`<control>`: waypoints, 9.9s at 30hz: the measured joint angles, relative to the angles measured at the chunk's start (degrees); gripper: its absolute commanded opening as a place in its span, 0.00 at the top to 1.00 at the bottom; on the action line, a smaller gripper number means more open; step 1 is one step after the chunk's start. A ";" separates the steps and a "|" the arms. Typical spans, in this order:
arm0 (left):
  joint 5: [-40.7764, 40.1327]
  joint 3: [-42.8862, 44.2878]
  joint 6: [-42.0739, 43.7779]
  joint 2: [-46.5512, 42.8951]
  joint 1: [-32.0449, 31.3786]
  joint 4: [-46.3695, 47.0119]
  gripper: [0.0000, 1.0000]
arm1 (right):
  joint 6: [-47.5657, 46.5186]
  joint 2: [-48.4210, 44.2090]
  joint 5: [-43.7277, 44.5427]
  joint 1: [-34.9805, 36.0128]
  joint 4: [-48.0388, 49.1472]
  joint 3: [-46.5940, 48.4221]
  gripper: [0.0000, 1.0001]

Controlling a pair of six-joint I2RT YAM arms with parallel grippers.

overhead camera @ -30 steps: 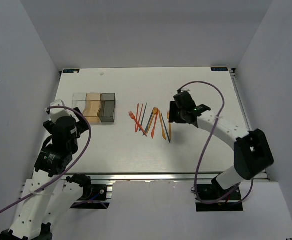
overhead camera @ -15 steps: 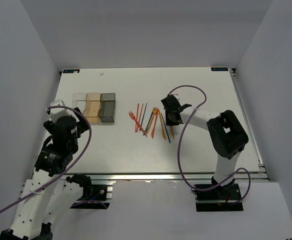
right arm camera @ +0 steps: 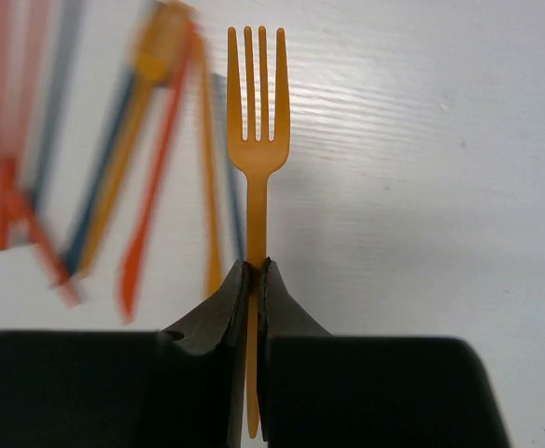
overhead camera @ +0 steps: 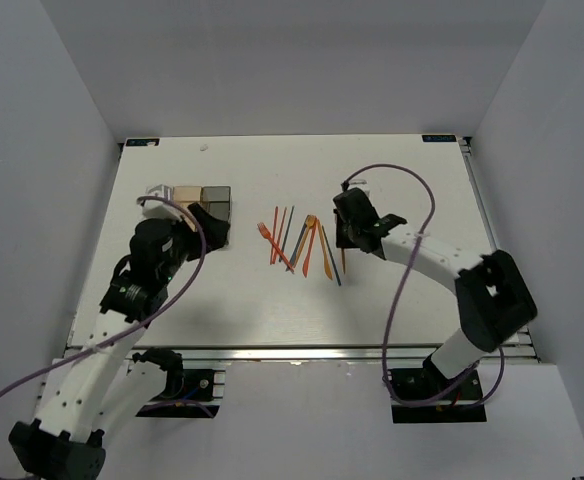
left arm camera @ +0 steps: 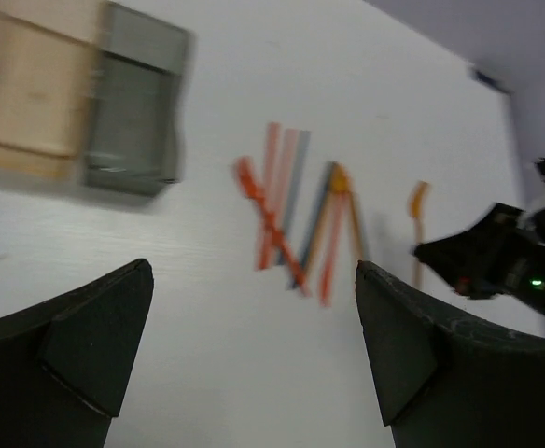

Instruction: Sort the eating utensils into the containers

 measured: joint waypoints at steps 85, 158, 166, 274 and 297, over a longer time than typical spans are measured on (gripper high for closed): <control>-15.56 51.76 33.92 69.96 3.72 -0.92 1.00 | -3.69 -36.41 0.44 6.82 -3.15 -9.46 0.11; -25.31 14.12 17.90 22.16 1.79 -1.36 0.02 | 3.17 16.31 -1.01 6.27 -0.76 17.90 0.82; -22.97 6.36 16.35 18.47 1.88 0.59 0.02 | 5.92 21.38 0.74 7.23 -2.29 23.74 0.79; 14.34 32.79 11.34 62.16 12.33 17.25 1.00 | -0.55 -30.86 -10.32 -0.55 14.47 -12.33 0.11; 8.35 30.05 9.53 65.16 8.70 19.54 0.84 | -0.57 -23.74 -13.29 -0.57 17.55 -14.34 0.11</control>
